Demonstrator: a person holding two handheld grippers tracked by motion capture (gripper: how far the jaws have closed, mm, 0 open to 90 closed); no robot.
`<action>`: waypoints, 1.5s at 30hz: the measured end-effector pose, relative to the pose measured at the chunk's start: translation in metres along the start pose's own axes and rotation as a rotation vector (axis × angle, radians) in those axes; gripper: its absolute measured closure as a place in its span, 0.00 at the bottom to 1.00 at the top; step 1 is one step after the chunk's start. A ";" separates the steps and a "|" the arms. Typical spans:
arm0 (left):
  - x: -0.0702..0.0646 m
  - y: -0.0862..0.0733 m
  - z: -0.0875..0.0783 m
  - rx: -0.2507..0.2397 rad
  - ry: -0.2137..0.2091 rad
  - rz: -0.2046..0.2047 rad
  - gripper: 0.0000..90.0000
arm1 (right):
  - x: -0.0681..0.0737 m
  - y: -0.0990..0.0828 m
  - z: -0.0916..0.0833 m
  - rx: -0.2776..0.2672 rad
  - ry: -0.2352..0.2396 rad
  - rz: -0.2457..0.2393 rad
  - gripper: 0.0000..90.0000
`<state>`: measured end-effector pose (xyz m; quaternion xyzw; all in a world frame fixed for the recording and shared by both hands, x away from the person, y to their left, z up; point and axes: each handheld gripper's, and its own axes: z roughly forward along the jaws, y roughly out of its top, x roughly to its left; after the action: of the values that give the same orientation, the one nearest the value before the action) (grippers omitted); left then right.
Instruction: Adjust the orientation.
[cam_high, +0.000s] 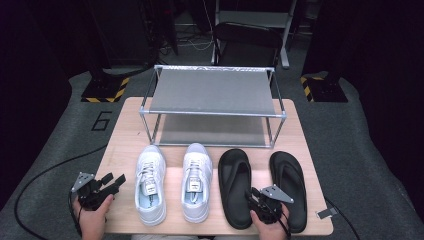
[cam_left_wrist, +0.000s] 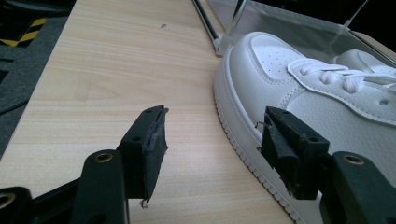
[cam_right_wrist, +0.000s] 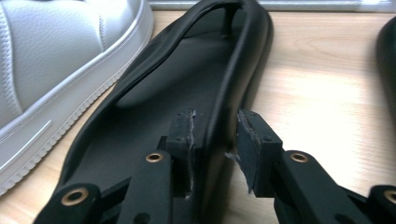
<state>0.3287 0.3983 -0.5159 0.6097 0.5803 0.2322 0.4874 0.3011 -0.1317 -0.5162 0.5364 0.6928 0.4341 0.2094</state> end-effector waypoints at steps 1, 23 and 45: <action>0.000 0.000 0.000 -0.002 0.002 0.000 0.44 | 0.002 0.000 -0.001 0.001 -0.004 -0.009 0.74; 0.001 0.002 0.000 -0.021 -0.002 -0.011 0.44 | -0.008 -0.008 0.002 0.049 0.088 0.145 0.57; 0.002 0.003 0.001 -0.034 0.011 -0.017 0.44 | -0.020 -0.014 0.006 0.065 0.177 0.285 0.57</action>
<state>0.3310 0.4000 -0.5142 0.5951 0.5841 0.2412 0.4966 0.3040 -0.1484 -0.5345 0.5954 0.6392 0.4822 0.0667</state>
